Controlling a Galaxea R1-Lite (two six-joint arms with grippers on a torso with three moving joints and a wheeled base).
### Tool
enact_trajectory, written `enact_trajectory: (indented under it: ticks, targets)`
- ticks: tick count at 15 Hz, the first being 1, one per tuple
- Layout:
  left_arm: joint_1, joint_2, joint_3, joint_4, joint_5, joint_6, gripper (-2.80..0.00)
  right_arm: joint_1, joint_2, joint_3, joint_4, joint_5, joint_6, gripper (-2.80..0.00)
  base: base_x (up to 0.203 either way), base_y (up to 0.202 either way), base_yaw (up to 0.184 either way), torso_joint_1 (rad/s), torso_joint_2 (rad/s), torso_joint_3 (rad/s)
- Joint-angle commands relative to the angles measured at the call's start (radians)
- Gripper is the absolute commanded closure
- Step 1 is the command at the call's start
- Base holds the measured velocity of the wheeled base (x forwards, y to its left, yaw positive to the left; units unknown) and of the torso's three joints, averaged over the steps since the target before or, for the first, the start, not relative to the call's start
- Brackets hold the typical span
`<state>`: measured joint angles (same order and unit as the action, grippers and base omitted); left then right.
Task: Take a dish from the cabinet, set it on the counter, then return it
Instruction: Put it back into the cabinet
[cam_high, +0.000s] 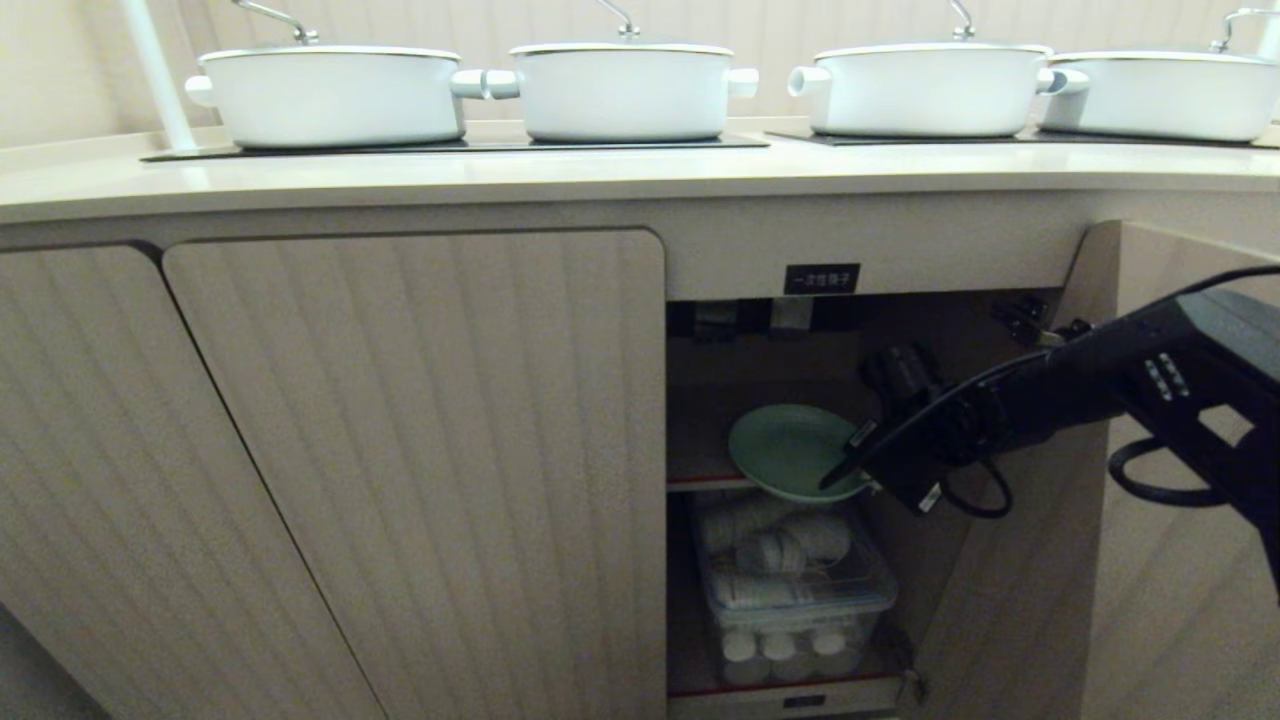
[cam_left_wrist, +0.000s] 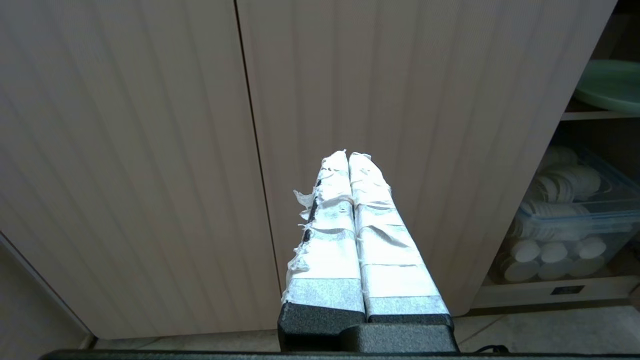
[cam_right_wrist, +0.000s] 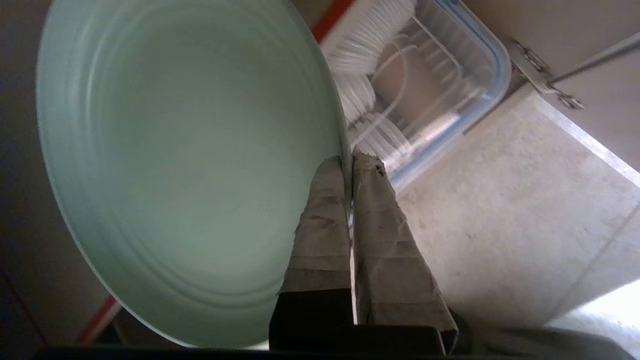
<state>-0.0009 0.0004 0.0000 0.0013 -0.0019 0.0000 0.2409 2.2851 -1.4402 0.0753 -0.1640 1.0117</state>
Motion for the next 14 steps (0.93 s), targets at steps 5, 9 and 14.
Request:
enact_trajectory:
  ticks: [5, 9, 14]
  targets:
    - [-0.001, 0.0, 0.0, 0.0, 0.0, 0.0, 0.0, -0.018, 0.071, -0.132, 0.005, -0.014, 0.005, 0.0, 0.0, 0.0, 0.0, 0.0, 0.0, 0.0]
    - [-0.001, 0.0, 0.0, 0.0, 0.0, 0.0, 0.0, -0.029, 0.106, -0.2, 0.045, -0.015, 0.002, 0.0, 0.0, 0.0, 0.0, 0.0, 0.0, 0.0]
    - [0.001, 0.0, 0.0, 0.0, 0.0, 0.0, 0.0, -0.031, 0.138, -0.237, 0.042, -0.016, -0.001, 0.0, 0.0, 0.0, 0.0, 0.0, 0.0, 0.0]
